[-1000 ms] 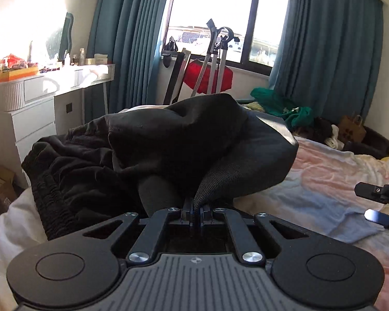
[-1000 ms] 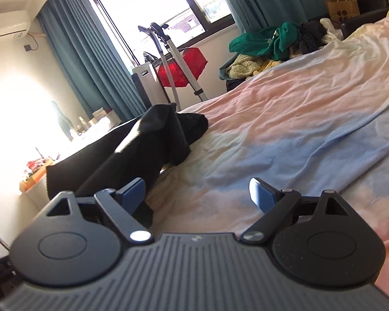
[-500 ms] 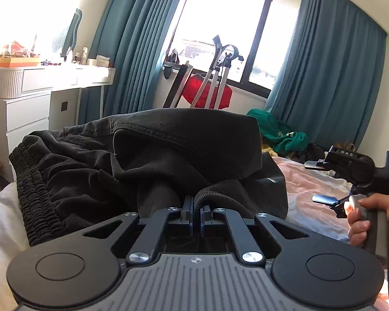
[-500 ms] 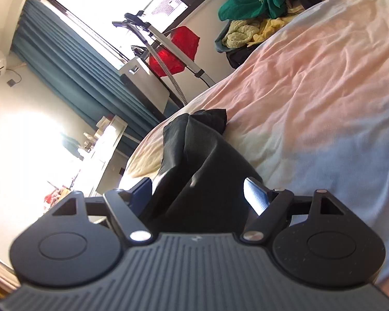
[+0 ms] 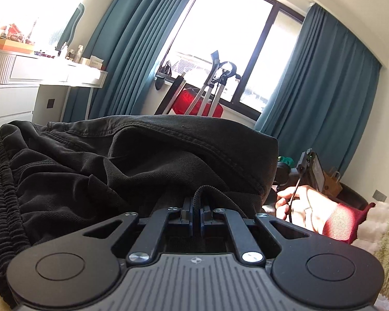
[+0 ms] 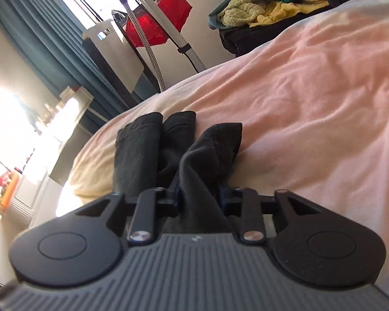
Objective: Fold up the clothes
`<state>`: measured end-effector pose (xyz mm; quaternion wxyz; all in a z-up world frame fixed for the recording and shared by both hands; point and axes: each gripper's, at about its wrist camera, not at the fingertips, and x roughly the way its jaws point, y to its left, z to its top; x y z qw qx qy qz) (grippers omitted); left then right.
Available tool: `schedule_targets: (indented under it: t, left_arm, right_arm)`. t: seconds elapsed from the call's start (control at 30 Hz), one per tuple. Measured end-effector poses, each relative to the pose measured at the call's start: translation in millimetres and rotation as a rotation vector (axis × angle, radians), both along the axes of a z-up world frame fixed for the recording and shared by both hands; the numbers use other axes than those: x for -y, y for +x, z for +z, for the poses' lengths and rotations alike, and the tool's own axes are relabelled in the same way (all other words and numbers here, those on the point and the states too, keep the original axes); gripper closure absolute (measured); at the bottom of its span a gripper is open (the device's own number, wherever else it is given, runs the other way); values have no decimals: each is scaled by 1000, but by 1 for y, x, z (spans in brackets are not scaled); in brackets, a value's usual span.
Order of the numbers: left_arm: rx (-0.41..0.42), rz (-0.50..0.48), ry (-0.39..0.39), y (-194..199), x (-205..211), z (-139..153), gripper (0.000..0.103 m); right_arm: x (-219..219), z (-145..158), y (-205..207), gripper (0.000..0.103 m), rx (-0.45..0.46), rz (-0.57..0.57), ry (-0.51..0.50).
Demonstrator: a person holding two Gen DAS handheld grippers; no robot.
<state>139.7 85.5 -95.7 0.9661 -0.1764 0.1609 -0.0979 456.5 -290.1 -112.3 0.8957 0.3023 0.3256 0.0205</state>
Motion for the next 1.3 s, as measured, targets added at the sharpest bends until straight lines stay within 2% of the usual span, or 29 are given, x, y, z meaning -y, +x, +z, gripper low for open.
schedule_targets:
  t: [0.07, 0.17, 0.23, 0.37, 0.5, 0.6, 0.7, 0.77, 0.83, 0.93, 0.97, 1.03, 1.1, 1.13, 1.23, 1.3]
  left_arm:
    - [-2, -8, -21, 0, -3, 0, 98]
    - [0, -24, -59, -4, -7, 3, 98]
    - [16, -38, -60, -10, -7, 7, 98]
    - [66, -84, -26, -27, 1, 19, 98]
    - [90, -133, -17, -38, 6, 28, 98]
    - [87, -162, 22, -41, 16, 30, 98]
    - [58, -204, 92, -40, 31, 27, 98]
    - [41, -222, 159, -40, 41, 24, 98]
    - [10, -231, 178, -38, 49, 19, 98]
    - [-45, -235, 185, -35, 56, 10, 98]
    - [-49, -227, 195, -35, 57, 8, 98]
    - [-59, -213, 196, -36, 56, 5, 98]
    - [-77, -205, 150, -38, 52, 5, 97]
    - [-85, -200, 125, -38, 49, 5, 97]
    - [-104, -182, 78, -37, 43, 3, 97]
    - [-118, -166, 62, -36, 41, 3, 97]
  right_arm:
    - [-3, 10, -11, 88, 22, -33, -30]
    - [-8, 45, -52, 91, 108, -66, -165]
    - [-8, 75, -87, 92, 191, -90, -260]
    - [10, 136, -171, 92, 339, -200, -379]
    - [40, 182, -254, 92, 424, -330, -487]
    - [64, 188, -297, 91, 394, -386, -562]
    - [98, 156, -316, 87, 318, -397, -528]
    - [125, 118, -321, 86, 230, -414, -459]
    - [153, 77, -321, 85, 103, -428, -362]
    - [195, 28, -318, 79, -73, -461, -16]
    - [206, 19, -324, 72, -72, -484, 87]
    - [220, 10, -345, 55, 3, -515, 241]
    - [227, 7, -366, 26, 98, -553, 351]
    - [227, 5, -373, 22, 113, -577, 388]
    - [229, -3, -392, 21, 147, -648, 497]
    - [229, -10, -393, 22, 101, -665, 507]
